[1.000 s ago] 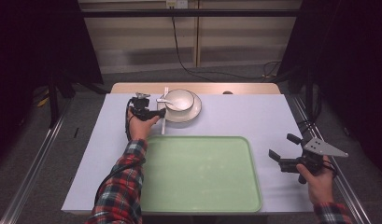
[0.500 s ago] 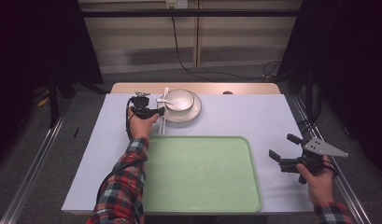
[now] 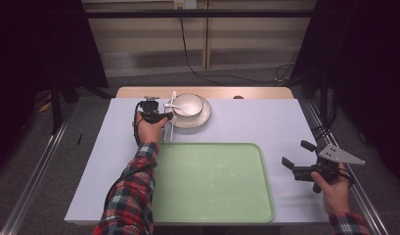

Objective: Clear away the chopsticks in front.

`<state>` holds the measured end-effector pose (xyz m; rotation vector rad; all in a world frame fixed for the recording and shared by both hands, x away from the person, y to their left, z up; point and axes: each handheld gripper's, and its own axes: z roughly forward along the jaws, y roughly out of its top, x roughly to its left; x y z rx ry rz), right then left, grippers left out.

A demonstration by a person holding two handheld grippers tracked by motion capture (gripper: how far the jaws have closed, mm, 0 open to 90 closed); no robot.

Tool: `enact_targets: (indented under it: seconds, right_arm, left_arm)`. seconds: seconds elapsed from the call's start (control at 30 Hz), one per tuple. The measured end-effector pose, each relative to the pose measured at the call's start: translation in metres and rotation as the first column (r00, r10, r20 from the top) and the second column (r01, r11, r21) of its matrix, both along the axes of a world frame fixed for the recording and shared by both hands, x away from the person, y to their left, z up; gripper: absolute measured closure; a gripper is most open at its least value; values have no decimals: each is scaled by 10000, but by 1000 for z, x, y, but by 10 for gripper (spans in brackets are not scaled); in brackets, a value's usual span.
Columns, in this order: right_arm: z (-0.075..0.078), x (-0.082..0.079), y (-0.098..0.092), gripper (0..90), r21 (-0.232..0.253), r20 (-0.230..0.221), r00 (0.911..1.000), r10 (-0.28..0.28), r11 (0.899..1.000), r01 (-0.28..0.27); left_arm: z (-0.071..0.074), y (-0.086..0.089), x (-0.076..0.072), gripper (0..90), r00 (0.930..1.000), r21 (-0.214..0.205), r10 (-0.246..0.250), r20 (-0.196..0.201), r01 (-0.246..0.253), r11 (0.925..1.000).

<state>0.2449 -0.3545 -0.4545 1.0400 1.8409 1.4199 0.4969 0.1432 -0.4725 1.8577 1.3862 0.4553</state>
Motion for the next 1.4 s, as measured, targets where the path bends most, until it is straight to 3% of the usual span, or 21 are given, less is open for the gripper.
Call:
enact_targets:
  seconds: [0.07, 0.2, 0.43, 0.53, 0.6, 0.7, 0.8, 0.9, 1.07, 1.2, 1.4]
  right_arm:
    - [0, 0, 0, 12, -7, -7, 10000, -18, 10000, 18]
    - [0, 0, -1, 12, -41, -16, 10000, -68, 10000, 68]
    - [0, -1, -2, 12, 26, -41, 10000, -42, 10000, 42]
    - [0, -1, -3, 12, 34, -66, 10000, -73, 10000, 73]
    - [0, -1, -3, 12, 54, -71, 10000, -38, 10000, 39]
    - [0, -1, -3, 12, 62, -35, 10000, -42, 10000, 42]
    - [0, -1, -3, 12, 42, -12, 10000, -60, 10000, 60]
    - [0, -1, -4, 12, 25, 19, 9999, -127, 9999, 127]
    - [0, 0, -4, 12, 26, -15, 10000, -84, 10000, 84]
    - [0, 0, -4, 12, 50, -20, 10000, -82, 10000, 82]
    - [0, -1, -5, 12, 68, -24, 10000, -79, 9999, 80]
  left_arm:
    - [0, -1, 1, 427, 9997, -172, 81, -246, -85, 9998]
    - [1, -2, 2, 497, 9993, -332, 184, -332, -195, 9993]
    - [3, -4, 4, 647, 9979, -124, 327, -553, -334, 9994]
    - [5, -5, 5, 720, 9943, -412, 567, -908, -606, 9973]
    - [5, -4, 5, 751, 9938, -319, 562, -956, -595, 9977]
    - [6, -3, 6, 770, 9904, -654, 741, -1168, -822, 9945]
    - [8, -4, 7, 779, 9865, -709, 939, -1340, -1041, 9920]
    - [10, -4, 7, 798, 9841, -673, 1072, -1413, -1176, 9908]
    - [13, -2, 6, 850, 9819, -1063, 1355, -1326, -1500, 9830]
    - [16, -2, 6, 854, 9820, -879, 1248, -1420, -1381, 9865]
    - [14, 0, 3, 855, 9778, -1315, 1375, -1583, -1589, 9785]
